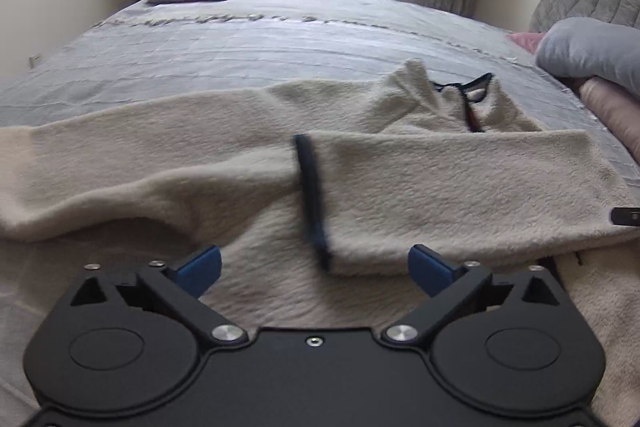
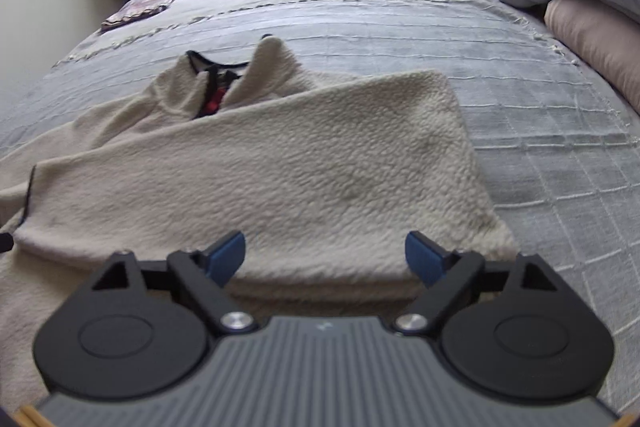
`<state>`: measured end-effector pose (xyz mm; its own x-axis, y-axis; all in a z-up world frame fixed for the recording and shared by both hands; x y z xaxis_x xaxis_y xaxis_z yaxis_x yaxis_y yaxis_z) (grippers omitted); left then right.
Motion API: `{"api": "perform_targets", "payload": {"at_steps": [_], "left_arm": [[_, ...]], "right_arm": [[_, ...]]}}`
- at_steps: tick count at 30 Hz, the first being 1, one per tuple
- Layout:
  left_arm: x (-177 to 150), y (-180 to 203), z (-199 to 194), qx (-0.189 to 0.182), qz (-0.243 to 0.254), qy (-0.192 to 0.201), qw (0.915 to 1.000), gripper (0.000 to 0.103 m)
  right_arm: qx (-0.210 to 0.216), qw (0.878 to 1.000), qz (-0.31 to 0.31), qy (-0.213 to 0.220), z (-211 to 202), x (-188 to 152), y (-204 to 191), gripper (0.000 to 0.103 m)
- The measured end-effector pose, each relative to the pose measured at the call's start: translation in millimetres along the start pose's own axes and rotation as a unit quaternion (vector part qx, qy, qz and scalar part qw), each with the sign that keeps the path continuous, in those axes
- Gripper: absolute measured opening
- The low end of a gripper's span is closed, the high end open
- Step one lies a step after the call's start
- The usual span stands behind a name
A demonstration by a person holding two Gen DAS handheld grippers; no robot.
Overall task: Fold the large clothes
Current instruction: 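Lay the sleeve across the folded body and open the right gripper, then grasp the other sleeve cuff with the left gripper and lift it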
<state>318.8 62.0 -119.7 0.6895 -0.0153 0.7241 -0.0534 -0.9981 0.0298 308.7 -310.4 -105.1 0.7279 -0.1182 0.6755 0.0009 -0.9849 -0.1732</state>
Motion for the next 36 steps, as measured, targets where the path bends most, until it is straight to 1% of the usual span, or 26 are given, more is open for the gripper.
{"api": "perform_targets", "payload": {"at_steps": [4,7,9,12,14,17,19,20,23,26,28,29,31,33,34,35,36], "left_arm": [[-1.6,-54.0,-13.8,0.053,-0.022,0.005,0.9984,0.102],[-3.5,-110.3,-15.4,0.097,-0.069,0.000,0.9929,0.103],[-5.8,-147.5,-12.6,0.126,-0.106,-0.007,0.9863,0.103],[-8.7,-203.8,-7.2,0.162,-0.165,-0.005,0.9729,0.103],[-10.7,-236.9,-1.4,0.182,-0.199,-0.007,0.9629,0.102],[-11.9,-273.6,6.1,0.208,-0.238,-0.003,0.9488,0.102],[-10.4,-289.9,11.9,0.230,-0.246,0.000,0.9418,0.102],[-8.1,-296.6,16.4,0.242,-0.242,0.001,0.9397,0.100],[0.4,-312.9,28.5,0.272,-0.237,0.005,0.9328,0.100],[6.7,-331.2,37.2,0.295,-0.243,0.016,0.9237,0.095],[9.2,-341.0,41.5,0.297,-0.261,0.026,0.9182,0.090],[9.8,-346.0,42.8,0.294,-0.276,0.033,0.9147,0.084],[10.9,-357.0,42.0,0.290,-0.313,0.051,0.9030,0.076],[10.8,-365.0,37.9,0.281,-0.356,0.067,0.8886,0.056],[11.5,-366.7,37.0,0.275,-0.367,0.072,0.8855,0.047],[14.0,-367.1,36.4,0.264,-0.376,0.078,0.8849,0.031],[16.0,-364.9,34.8,0.252,-0.381,0.080,0.8857,0.022]], "right_arm": [[0.014,1.000,0.017,0.007,-15.2,-2.2,-14.8,0.094],[0.017,1.000,0.020,0.016,-21.2,-5.8,-23.2,0.096],[0.019,1.000,0.014,0.019,-21.3,-9.4,-29.7,0.096],[0.023,1.000,0.006,0.018,-19.0,-14.8,-36.0,0.097],[0.017,1.000,0.001,0.014,-15.9,-16.2,-37.5,0.097],[0.011,1.000,0.000,0.020,-15.2,-14.7,-36.5,0.097],[0.007,1.000,0.002,0.024,-14.7,-13.2,-35.4,0.097],[0.005,1.000,0.002,0.026,-14.3,-12.4,-35.8,0.097],[0.002,1.000,-0.006,0.027,-11.9,-12.0,-37.2,0.097],[-0.004,1.000,-0.012,0.023,-7.5,-12.7,-35.7,0.097],[-0.009,1.000,-0.008,0.022,-5.3,-12.8,-32.1,0.097],[-0.011,1.000,-0.004,0.021,-4.2,-12.8,-30.2,0.097],[-0.012,1.000,0.001,0.021,-3.1,-13.0,-26.7,0.097],[-0.016,1.000,0.000,0.024,-3.8,-12.8,-24.1,0.097],[-0.018,0.999,-0.002,0.027,-4.9,-12.3,-22.3,0.097],[-0.020,0.999,-0.001,0.030,-6.0,-11.6,-20.2,0.097],[-0.021,0.999,0.001,0.032,-7.1,-10.7,-18.0,0.097]]}}
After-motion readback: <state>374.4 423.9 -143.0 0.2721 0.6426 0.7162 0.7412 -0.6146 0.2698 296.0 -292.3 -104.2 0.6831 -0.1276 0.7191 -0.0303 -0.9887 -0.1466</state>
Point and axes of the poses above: each gripper's, at about its wrist camera, not at the fingertips, and z roughly the way its jaws point, y to its right, x to its top, the point moved 10 cm from there along z, roughly the way its jaws point, and after that the axes turned 5 degrees about x, right-handed, at the moved point
